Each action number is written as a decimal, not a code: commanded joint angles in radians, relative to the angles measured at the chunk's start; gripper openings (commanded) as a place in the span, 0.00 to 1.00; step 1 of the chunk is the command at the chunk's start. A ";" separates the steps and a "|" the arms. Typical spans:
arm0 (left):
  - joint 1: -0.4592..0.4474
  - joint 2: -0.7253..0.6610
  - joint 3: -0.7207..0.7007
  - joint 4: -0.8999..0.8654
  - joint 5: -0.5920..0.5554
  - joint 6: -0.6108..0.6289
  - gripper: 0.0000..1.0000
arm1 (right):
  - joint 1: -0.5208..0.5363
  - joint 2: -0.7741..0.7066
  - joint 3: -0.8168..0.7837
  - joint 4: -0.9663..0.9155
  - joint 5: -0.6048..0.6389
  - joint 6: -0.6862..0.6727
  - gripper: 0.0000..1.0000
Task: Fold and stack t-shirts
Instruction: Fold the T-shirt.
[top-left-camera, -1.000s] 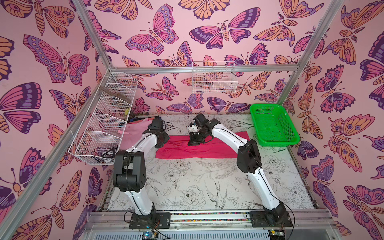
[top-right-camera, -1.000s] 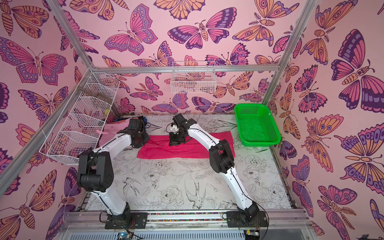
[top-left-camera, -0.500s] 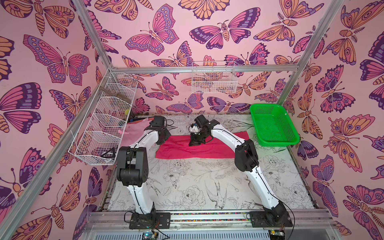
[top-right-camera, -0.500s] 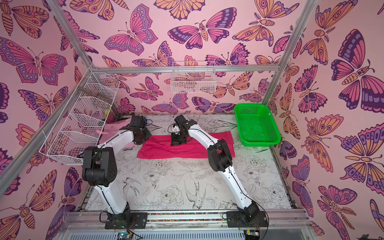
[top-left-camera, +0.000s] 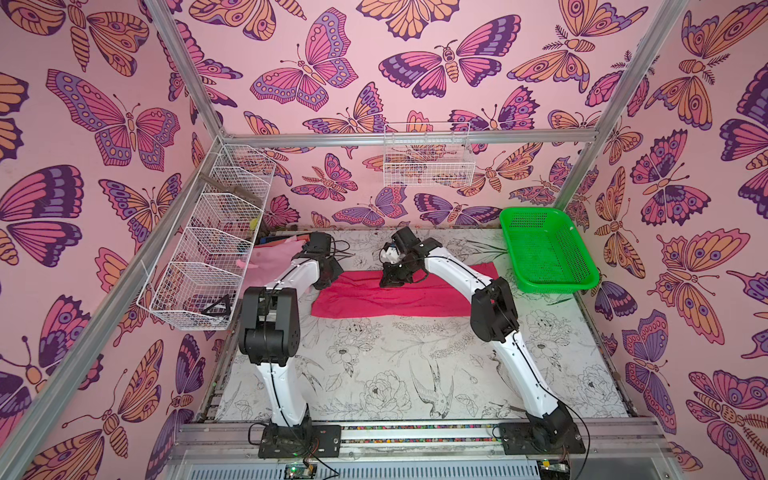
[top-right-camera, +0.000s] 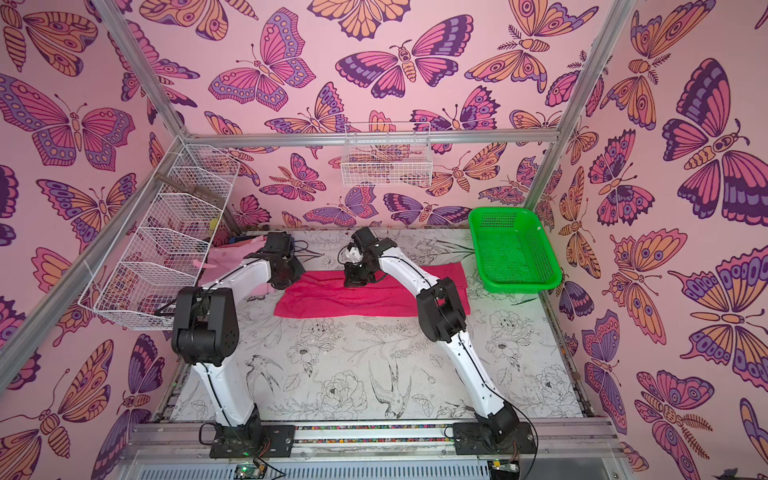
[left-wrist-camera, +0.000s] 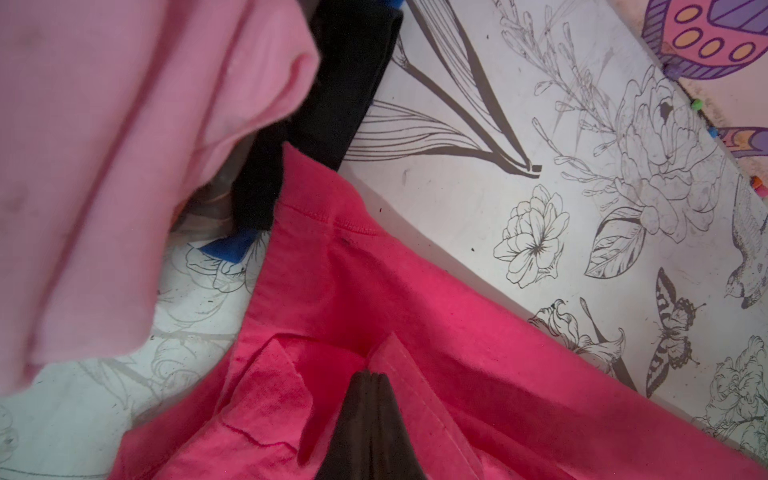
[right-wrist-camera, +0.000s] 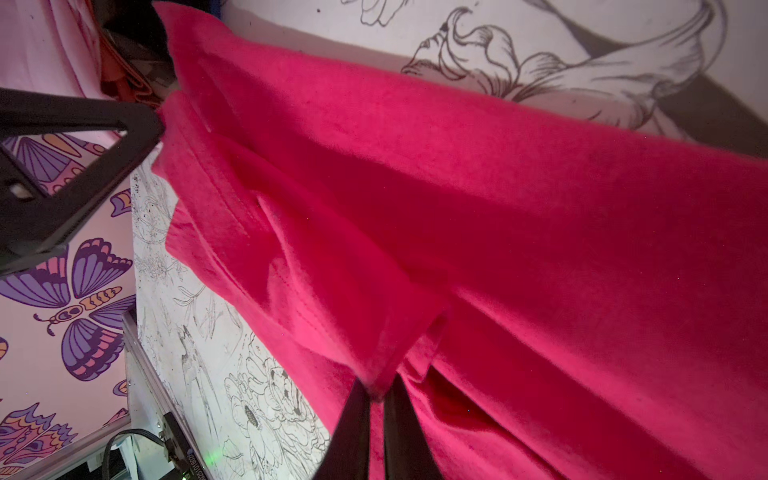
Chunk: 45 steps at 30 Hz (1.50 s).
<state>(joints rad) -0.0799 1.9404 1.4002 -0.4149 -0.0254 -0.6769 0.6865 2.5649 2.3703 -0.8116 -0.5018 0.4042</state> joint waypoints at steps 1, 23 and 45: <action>-0.005 0.027 0.016 0.016 0.002 0.017 0.00 | -0.011 0.010 0.018 0.005 0.012 -0.025 0.11; -0.006 0.189 0.205 0.037 0.054 0.040 0.00 | -0.045 -0.110 -0.109 0.045 0.025 -0.063 0.39; 0.007 0.108 0.243 0.038 0.097 0.077 0.40 | -0.054 -0.463 -0.528 -0.079 0.442 -0.102 0.38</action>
<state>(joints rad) -0.0780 2.1300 1.6650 -0.3683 0.0425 -0.6094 0.6418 2.1273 1.8507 -0.8043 -0.2134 0.3092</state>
